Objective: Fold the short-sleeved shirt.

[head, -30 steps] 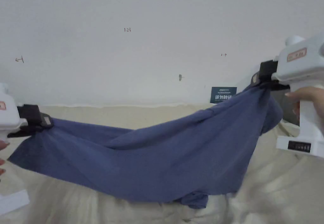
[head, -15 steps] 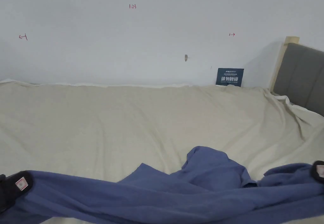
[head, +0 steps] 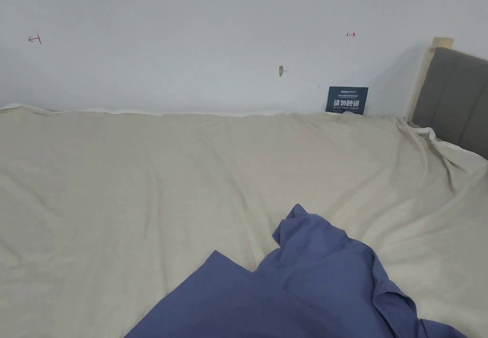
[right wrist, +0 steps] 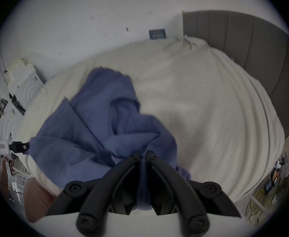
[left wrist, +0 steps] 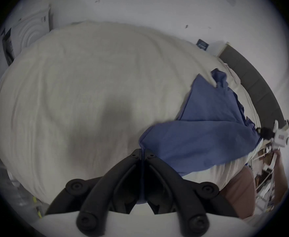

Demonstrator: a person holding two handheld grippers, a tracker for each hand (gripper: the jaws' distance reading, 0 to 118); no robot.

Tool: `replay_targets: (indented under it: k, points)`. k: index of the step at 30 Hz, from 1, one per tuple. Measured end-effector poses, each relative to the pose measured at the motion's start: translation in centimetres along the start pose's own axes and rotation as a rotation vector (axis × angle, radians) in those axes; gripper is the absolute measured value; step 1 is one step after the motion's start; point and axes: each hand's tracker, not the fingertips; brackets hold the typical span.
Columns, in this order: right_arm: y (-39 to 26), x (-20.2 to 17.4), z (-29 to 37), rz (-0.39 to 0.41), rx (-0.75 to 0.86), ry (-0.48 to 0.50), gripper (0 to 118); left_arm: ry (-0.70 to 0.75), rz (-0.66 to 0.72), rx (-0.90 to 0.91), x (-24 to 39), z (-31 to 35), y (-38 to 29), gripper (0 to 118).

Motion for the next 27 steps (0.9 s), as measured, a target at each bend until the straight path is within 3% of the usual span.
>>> replay_targets:
  k: [3, 4, 5, 6, 7, 8, 9, 14, 18, 20, 21, 22, 24, 27]
  points:
    - [-0.5, -0.3, -0.3, 0.004, -0.017, -0.015, 9, -0.013, 0.055, -0.027, -0.3, -0.4, -0.4, 7]
    - [-0.4, -0.4, -0.3, 0.004, -0.016, -0.017, 15, -0.012, 0.059, -0.004, -0.4, -0.1, -0.6, 21]
    - [-0.3, -0.4, -0.2, 0.006, -0.014, -0.019, 32, -0.017, 0.063, 0.011, -0.5, 0.2, -0.7, 45]
    - [-0.1, -0.4, -0.2, 0.012, -0.018, -0.023, 70, -0.046, 0.063, 0.033, -0.5, 0.5, -0.6, 73]
    - [-0.2, 0.5, -0.5, 0.008, -0.017, -0.023, 98, -0.092, 0.066, 0.049, -0.3, 0.9, -0.6, 85]
    - [-0.1, 0.7, -0.3, 0.003, -0.017, -0.021, 114, -0.08, 0.061, 0.045, 0.0, 1.3, -0.8, 91]
    - [-0.2, 0.8, 0.2, -0.009, 0.0, -0.01, 117, -0.058, 0.049, 0.056, 0.4, 1.8, -0.8, 91]
    - [0.2, 0.1, 4.1, -0.005, 0.131, -0.008, 115, 0.064, -0.004, 0.247, 0.7, 6.7, -1.5, 91]
    - [0.1, -1.6, 7.4, -0.014, 0.252, 0.039, 115, 0.039, 0.022, 0.371, 0.3, 11.2, -2.6, 90]
    - [-0.8, -3.1, 9.1, -0.04, 0.327, 0.095, 108, -0.021, 0.03, 0.403, 0.4, 13.0, -3.6, 87]
    - [-1.2, -3.6, 9.9, -0.053, 0.366, 0.13, 89, -0.046, 0.029, 0.45, 0.7, 13.9, -4.3, 78]
    - [-1.6, -4.0, 10.4, -0.06, 0.391, 0.164, 65, -0.065, 0.028, 0.495, 0.9, 14.7, -4.9, 60]
    - [-2.2, -5.4, 10.8, -0.056, 0.422, 0.172, 0, -0.043, 0.012, 0.534, 1.6, 15.5, -5.8, 0]
    - [-2.6, -6.6, 11.7, -0.006, 0.49, 0.204, 0, -0.016, -0.017, 0.564, 2.3, 16.3, -6.7, 0]
